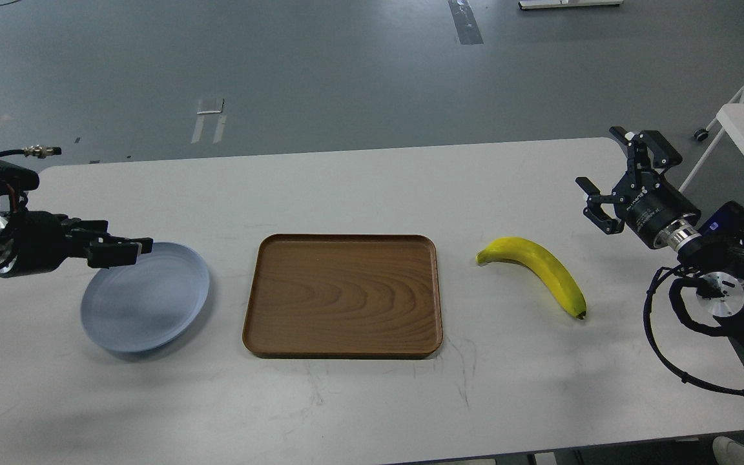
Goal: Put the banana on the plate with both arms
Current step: 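Grasp the rim of the light blue plate with the left gripper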
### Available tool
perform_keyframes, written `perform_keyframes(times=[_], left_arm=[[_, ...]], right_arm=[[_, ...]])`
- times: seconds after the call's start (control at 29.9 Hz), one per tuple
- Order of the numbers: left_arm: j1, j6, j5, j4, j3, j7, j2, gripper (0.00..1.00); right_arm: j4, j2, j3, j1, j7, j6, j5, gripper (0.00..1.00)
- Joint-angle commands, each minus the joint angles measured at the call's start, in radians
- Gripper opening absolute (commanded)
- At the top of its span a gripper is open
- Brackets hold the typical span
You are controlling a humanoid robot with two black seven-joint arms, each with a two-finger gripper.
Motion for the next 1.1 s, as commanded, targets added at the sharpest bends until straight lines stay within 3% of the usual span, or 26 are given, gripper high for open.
perform_keyframes(times=[0.0,0.17,0.57,0.7,0.77,0.84,0.9,0.94,1.07], left_arm=[[0.013,0.066,-0.02,0.14,0.084,0.0,-0.019,0.98],[0.056,0.079,-0.129,0.278,0.129,0.0,-0.07,0.96],[0.119,0.075,-0.215,0.352,0.134,0.0,-0.139,0.84],[0.125,0.073,-0.218,0.366,0.132,0.0,-0.154,0.65],[0.124,0.073,-0.218,0.366,0.132,0.0,-0.154,0.5],[0.124,0.075,-0.218,0.366,0.132,0.0,-0.156,0.28],[0.122,0.076,-0.218,0.366,0.132,0.0,-0.159,0.16],[0.119,0.076,-0.218,0.366,0.132,0.0,-0.165,0.02],[0.111,0.081,-0.221,0.366,0.132,0.0,-0.174,0.0]], right_arm=[[0.0,0.002,0.0,0.0,0.0,0.0,-0.001,1.0],[0.0,0.002,0.0,0.0,0.0,0.0,-0.001,1.0],[-0.002,0.0,0.0,-0.005,0.0,0.0,-0.001,1.0],[-0.002,0.0,0.0,-0.007,0.0,0.0,-0.001,1.0],[-0.003,0.0,0.0,-0.007,0.0,0.0,-0.001,1.0],[-0.003,0.0,0.0,-0.007,0.0,0.0,-0.001,1.0],[-0.003,0.0,0.0,-0.007,0.0,0.0,-0.001,1.0],[-0.003,0.0,0.0,-0.008,0.0,0.0,-0.001,1.0],[-0.003,0.0,0.0,-0.01,0.0,0.0,-0.001,1.0]])
